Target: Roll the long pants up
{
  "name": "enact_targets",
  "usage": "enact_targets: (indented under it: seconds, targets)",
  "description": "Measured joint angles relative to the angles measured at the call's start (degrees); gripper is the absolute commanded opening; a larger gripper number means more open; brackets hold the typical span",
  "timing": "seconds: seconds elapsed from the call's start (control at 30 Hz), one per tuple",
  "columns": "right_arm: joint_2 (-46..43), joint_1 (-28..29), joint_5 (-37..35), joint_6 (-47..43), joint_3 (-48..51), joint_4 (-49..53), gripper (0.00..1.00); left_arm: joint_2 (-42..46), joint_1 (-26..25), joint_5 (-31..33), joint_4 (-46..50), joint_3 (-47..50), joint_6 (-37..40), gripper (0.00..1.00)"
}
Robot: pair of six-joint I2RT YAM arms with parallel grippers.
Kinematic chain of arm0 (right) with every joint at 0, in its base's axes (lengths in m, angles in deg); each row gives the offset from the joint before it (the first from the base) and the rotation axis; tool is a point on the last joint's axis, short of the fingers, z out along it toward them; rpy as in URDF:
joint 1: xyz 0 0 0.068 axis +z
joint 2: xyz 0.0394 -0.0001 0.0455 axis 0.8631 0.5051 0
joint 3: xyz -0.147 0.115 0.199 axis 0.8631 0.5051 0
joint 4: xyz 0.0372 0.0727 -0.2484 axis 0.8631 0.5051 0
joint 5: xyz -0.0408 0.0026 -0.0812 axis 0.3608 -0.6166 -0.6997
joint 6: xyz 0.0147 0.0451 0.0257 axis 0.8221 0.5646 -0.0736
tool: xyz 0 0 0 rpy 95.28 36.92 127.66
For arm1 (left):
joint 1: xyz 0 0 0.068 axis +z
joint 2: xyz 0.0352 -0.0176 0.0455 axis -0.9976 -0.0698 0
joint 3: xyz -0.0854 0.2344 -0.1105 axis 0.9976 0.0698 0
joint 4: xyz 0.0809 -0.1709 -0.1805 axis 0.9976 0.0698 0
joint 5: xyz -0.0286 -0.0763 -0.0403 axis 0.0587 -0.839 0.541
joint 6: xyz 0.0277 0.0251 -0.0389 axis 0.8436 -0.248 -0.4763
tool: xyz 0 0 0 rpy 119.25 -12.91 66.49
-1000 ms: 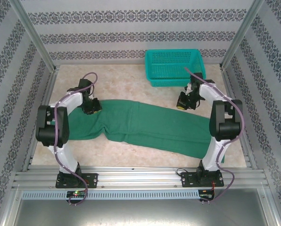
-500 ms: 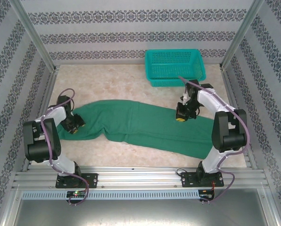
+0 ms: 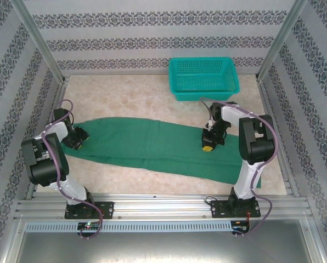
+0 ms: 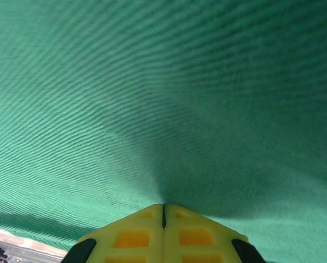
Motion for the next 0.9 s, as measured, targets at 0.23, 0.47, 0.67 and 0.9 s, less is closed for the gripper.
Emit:
enact_targets:
  seconds: [0.23, 0.47, 0.67, 0.9]
  targets:
    - [4.09, -0.02, -2.67, -0.72, -4.66, 3.28, 0.0, 11.96, -0.57, 2.43, -2.01, 3.98, -0.81, 0.59]
    - [9.77, -1.05, -5.51, -1.51, -13.81, 7.21, 0.0, 14.38, -1.55, 3.48, -2.43, 3.98, -0.63, 0.61]
    - [15.19, -1.53, -9.81, -1.73, -24.83, 8.48, 0.0, 12.39, -1.75, 3.5, -2.62, 3.96, -0.04, 0.6]
    - [5.29, -2.38, -23.67, -0.61, -17.92, 1.29, 0.91, 10.32, -1.75, 3.63, -2.62, 3.85, 0.35, 0.6]
